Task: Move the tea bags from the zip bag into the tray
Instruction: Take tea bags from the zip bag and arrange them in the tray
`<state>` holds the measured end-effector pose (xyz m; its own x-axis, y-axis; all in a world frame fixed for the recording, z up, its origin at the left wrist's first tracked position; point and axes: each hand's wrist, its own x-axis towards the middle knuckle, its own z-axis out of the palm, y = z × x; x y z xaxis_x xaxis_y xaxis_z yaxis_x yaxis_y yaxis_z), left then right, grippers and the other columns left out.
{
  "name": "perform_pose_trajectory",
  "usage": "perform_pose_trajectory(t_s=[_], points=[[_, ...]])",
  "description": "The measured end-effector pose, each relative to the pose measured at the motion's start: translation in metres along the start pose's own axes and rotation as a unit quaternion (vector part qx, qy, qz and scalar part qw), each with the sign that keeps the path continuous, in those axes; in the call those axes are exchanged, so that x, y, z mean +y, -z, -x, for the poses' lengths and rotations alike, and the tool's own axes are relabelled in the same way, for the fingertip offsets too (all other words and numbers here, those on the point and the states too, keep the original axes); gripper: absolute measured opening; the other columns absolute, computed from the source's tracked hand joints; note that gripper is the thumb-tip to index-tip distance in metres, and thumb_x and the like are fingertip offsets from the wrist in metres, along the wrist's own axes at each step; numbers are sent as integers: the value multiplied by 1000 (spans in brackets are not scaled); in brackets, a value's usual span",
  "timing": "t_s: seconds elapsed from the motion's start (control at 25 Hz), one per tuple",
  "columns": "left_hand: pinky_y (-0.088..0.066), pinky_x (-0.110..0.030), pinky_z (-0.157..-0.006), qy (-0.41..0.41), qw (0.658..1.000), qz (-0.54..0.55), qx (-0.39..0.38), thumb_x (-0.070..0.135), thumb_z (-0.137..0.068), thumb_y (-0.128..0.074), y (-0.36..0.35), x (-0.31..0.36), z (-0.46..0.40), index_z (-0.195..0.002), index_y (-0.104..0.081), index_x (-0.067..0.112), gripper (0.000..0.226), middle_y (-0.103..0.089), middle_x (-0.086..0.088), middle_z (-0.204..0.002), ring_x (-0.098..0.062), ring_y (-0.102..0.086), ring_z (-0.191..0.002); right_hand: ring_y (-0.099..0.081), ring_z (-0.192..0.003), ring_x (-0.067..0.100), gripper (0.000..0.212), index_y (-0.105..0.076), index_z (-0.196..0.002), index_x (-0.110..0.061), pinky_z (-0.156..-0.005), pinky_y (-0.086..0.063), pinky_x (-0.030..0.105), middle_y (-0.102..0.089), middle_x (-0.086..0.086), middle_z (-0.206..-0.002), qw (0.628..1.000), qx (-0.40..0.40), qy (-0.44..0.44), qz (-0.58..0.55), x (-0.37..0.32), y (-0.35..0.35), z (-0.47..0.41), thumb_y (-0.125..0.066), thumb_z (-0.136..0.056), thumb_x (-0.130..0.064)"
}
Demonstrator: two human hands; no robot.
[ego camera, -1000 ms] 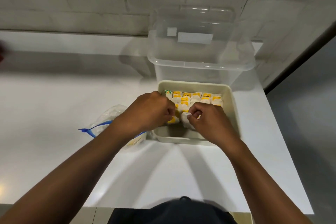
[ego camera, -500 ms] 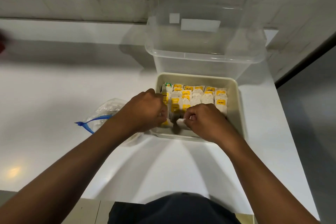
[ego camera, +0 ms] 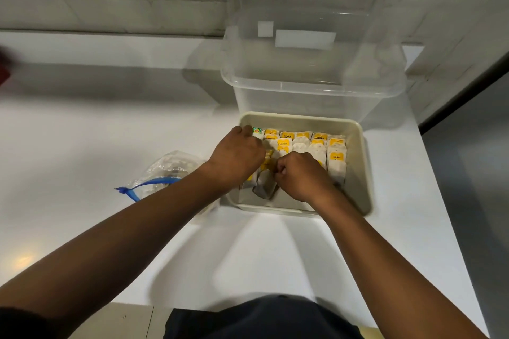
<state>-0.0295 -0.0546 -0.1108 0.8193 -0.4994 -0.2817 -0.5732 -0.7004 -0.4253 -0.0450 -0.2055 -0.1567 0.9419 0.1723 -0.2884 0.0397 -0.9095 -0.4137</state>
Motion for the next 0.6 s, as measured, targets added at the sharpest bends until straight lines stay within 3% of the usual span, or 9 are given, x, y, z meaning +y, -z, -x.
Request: perform_pose_trajectory(t_s=[0.32,0.6], points=[[-34,-36,-85,29,999,32,21,11,-95,-48,-3,-3,-5,-109,-66,16,23,-69,-7,-106,-29,-50,-112,-60,-85,30,15,-68,-102,-16,-62,-36,28,-64,9,-100,995,9,20,94,-10,6,-12,-61,-90,-20],[-35,-36,-92,6,999,39,35,18,-97,-50,-4,-7,-9,-112,-68,18,23,-69,-8,-110,-28,-50,-116,-62,-90,31,15,-66,-102,-14,-63,-37,30,-61,9,-98,993,-3,28,115,-14,10,-17,-62,-88,-17]])
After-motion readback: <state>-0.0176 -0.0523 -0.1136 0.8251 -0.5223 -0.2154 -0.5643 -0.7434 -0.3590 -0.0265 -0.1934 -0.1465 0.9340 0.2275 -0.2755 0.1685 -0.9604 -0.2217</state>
